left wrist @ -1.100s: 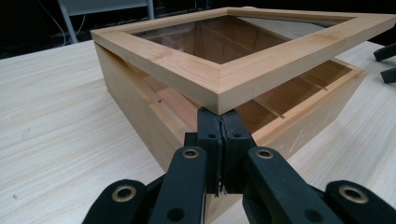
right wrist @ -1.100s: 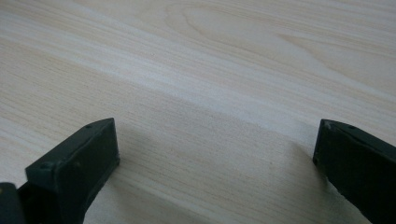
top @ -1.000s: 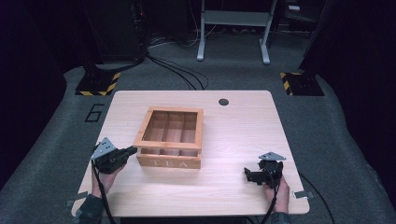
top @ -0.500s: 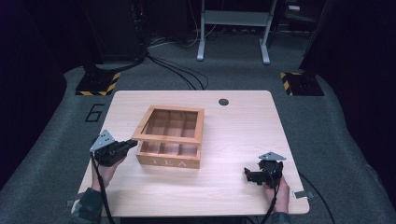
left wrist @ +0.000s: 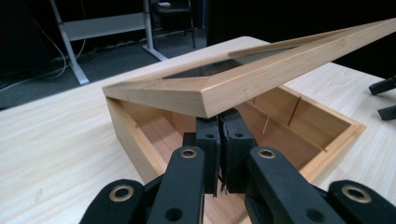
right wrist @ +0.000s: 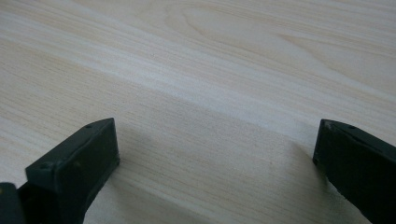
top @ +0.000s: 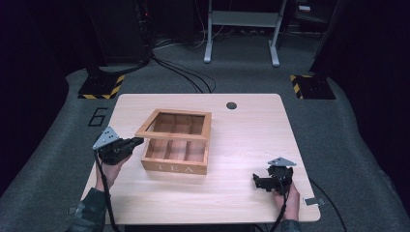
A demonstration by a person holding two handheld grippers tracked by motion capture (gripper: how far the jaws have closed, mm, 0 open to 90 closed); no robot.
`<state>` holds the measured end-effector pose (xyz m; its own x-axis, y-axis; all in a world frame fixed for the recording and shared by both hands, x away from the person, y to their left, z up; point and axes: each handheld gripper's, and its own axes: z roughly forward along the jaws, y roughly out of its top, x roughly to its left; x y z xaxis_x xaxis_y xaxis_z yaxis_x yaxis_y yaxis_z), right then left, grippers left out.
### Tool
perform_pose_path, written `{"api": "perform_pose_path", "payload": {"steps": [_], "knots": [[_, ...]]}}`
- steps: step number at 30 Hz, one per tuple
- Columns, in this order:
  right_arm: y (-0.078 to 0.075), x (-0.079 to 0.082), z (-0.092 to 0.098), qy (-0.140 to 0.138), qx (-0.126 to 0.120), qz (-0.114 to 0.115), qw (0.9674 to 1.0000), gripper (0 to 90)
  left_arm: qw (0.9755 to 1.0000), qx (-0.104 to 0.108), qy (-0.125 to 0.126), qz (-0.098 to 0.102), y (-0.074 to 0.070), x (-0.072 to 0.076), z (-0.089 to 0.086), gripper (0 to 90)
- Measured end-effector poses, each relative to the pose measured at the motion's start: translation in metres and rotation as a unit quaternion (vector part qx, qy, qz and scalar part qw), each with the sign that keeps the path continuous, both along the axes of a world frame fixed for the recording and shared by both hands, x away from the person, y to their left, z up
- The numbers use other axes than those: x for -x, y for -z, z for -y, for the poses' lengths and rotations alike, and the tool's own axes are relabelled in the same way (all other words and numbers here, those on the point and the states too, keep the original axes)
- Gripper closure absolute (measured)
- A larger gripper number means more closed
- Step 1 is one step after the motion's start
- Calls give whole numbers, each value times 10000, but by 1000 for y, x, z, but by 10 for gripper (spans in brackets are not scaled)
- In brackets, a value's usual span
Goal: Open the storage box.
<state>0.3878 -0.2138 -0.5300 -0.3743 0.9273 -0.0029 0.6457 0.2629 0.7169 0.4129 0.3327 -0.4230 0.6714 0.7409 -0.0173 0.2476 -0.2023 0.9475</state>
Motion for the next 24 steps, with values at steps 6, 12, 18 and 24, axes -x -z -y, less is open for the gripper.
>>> {"api": "perform_pose_path", "payload": {"steps": [6, 12, 18, 24], "knots": [[0, 0, 0, 0, -1, 0, 10000, 0, 10000, -67, 54, -26, -10, -9, 5, 870], [0, 0, 0, -1, 0, 0, 10000, 0, 10000, -63, 72, 0, -21, -15, 8, 870], [0, 0, 0, -3, 0, -1, 10000, 0, 9999, -37, 140, -14, -35, -25, 10, 870], [0, 0, 0, -2, 0, 0, 10000, 0, 9998, -90, 136, -80, -45, -36, 11, 868]]}}
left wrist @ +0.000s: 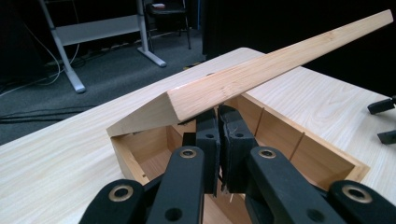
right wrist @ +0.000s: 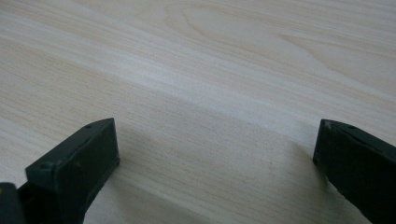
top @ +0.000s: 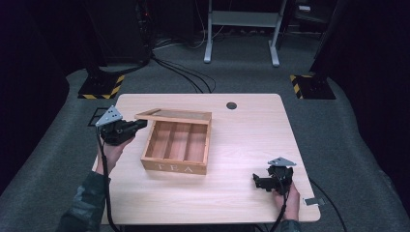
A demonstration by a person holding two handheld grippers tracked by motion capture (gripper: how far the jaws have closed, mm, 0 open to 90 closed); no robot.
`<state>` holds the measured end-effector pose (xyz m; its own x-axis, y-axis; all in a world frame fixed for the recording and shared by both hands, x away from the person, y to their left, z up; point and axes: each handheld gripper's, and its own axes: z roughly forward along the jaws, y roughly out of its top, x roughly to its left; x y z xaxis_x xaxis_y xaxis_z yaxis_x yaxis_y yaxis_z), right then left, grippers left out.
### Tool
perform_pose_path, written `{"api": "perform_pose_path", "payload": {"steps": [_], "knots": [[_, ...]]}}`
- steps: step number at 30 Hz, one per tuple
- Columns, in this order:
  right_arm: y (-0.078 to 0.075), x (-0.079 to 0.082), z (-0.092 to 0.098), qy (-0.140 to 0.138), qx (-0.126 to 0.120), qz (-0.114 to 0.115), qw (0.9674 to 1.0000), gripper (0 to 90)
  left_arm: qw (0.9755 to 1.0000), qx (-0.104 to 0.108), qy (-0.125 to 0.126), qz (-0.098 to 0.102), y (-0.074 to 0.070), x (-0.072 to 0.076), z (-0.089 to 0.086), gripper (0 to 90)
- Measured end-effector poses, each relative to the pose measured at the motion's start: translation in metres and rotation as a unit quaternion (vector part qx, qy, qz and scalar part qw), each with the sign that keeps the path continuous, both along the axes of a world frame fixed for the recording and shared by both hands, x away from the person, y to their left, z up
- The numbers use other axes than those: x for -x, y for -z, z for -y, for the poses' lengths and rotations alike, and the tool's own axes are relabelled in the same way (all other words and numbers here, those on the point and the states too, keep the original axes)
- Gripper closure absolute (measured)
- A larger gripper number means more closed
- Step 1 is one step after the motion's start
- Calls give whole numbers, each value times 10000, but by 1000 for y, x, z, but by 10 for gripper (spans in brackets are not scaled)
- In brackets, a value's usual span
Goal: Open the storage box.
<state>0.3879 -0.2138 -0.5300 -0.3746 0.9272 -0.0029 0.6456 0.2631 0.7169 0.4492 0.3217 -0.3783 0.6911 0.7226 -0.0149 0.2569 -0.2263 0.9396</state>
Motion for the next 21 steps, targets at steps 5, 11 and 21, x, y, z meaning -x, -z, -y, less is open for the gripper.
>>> {"api": "perform_pose_path", "payload": {"steps": [5, 11, 21], "knots": [[0, 0, 0, -1, 0, 0, 10000, 0, 10000, -11, -37, -63, -3, -7, 1, 865], [0, 0, 0, 0, -1, 0, 10000, 0, 9999, -20, -39, -102, -6, -11, 4, 860], [0, 0, 0, -1, 0, 0, 10000, 0, 10000, 2, 3, -80, -9, -16, 12, 854]]}}
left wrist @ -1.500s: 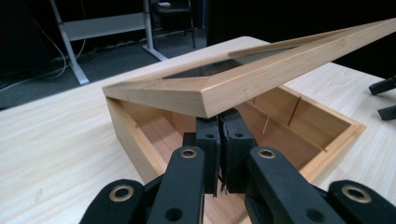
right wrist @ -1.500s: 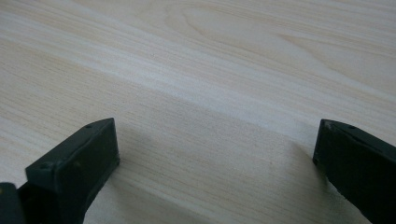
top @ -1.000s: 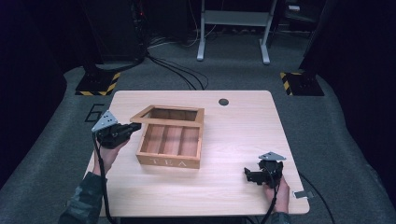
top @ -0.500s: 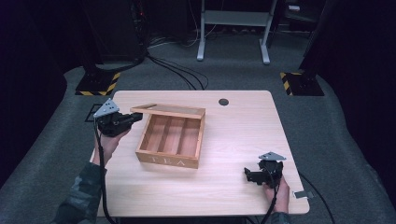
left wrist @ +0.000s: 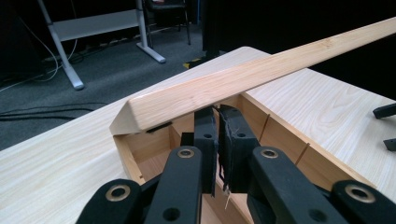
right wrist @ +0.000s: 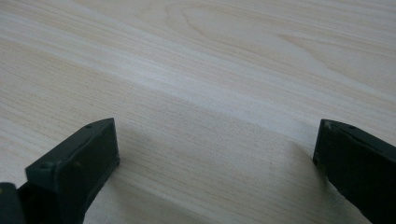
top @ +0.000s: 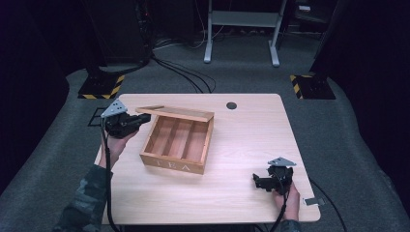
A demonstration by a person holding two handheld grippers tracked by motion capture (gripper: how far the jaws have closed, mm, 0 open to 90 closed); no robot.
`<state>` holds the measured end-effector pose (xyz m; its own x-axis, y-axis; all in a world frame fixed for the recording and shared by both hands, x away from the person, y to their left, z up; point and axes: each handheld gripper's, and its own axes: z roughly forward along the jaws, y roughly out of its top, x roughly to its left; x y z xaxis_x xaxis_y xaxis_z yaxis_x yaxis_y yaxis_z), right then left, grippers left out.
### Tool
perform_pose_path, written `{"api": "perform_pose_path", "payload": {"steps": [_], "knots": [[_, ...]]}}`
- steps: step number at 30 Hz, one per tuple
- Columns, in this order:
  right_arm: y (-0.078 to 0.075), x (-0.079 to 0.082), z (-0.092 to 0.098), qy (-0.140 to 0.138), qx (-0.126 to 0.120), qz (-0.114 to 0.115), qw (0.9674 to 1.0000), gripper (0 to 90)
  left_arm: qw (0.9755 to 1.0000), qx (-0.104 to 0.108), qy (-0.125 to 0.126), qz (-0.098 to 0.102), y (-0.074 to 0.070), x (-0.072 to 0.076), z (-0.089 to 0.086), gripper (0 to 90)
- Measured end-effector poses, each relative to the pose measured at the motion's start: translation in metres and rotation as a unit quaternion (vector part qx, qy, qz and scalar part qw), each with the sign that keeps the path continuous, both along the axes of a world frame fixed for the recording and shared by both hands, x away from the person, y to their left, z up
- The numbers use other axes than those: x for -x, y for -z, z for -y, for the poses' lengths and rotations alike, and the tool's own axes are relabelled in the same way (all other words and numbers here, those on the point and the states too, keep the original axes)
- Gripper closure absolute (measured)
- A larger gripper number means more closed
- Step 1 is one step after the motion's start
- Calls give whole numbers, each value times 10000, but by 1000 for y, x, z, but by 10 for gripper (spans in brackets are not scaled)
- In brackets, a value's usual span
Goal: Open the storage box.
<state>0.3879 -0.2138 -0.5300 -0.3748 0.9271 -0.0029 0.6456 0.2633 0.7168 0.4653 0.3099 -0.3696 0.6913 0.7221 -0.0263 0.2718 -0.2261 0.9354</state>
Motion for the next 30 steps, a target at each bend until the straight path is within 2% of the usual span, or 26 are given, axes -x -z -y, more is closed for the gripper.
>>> {"api": "perform_pose_path", "payload": {"steps": [8, 30], "knots": [[0, 0, 0, -1, 0, 1, 10000, 0, 10000, -47, 16, 32, -5, -4, 5, 851], [0, 0, 0, 12, -12, 3, 10000, 0, 10000, -36, -48, -66, -23, -22, 11, 852]]}}
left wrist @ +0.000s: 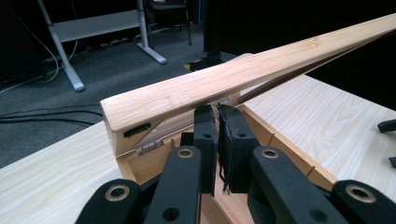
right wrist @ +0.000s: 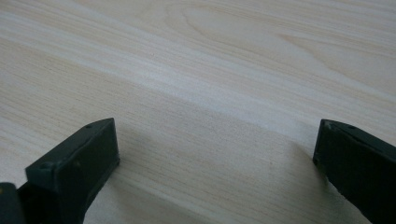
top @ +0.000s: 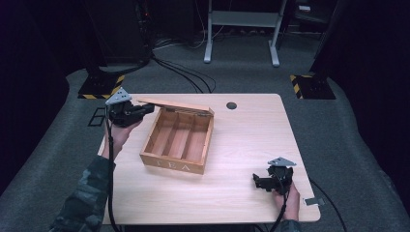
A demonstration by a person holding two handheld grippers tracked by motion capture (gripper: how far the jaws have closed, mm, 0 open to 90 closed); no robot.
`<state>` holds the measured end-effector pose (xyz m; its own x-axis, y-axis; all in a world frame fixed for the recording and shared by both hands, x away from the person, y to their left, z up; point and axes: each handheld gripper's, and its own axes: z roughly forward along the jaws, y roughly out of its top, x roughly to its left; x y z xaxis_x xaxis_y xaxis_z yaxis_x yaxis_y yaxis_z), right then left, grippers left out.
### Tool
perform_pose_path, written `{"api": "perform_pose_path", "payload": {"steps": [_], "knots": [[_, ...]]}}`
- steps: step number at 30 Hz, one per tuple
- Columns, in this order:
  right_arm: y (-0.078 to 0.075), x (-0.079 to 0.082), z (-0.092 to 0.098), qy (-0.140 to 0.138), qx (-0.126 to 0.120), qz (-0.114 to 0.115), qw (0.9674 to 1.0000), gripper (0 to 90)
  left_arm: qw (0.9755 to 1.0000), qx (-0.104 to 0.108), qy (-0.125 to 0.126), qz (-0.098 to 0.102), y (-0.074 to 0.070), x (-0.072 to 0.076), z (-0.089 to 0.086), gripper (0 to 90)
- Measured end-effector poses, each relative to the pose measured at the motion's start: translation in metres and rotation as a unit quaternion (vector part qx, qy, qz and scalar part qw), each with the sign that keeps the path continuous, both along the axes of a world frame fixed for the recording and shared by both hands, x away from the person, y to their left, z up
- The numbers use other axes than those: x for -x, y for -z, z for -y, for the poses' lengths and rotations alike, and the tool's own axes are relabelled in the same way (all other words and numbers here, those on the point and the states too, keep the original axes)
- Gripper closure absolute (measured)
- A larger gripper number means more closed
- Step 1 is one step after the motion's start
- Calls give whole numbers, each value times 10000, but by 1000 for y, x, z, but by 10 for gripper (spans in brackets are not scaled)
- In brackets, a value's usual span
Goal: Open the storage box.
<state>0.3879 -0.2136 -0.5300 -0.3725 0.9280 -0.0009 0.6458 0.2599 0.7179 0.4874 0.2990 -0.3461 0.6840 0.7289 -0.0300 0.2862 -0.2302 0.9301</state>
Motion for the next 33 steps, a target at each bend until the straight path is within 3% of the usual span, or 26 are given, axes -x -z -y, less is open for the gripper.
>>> {"api": "perform_pose_path", "payload": {"steps": [33], "knots": [[0, 0, 0, 3, -8, -1, 10000, 0, 9999, -107, -32, -32, -8, -10, 3, 853]]}}
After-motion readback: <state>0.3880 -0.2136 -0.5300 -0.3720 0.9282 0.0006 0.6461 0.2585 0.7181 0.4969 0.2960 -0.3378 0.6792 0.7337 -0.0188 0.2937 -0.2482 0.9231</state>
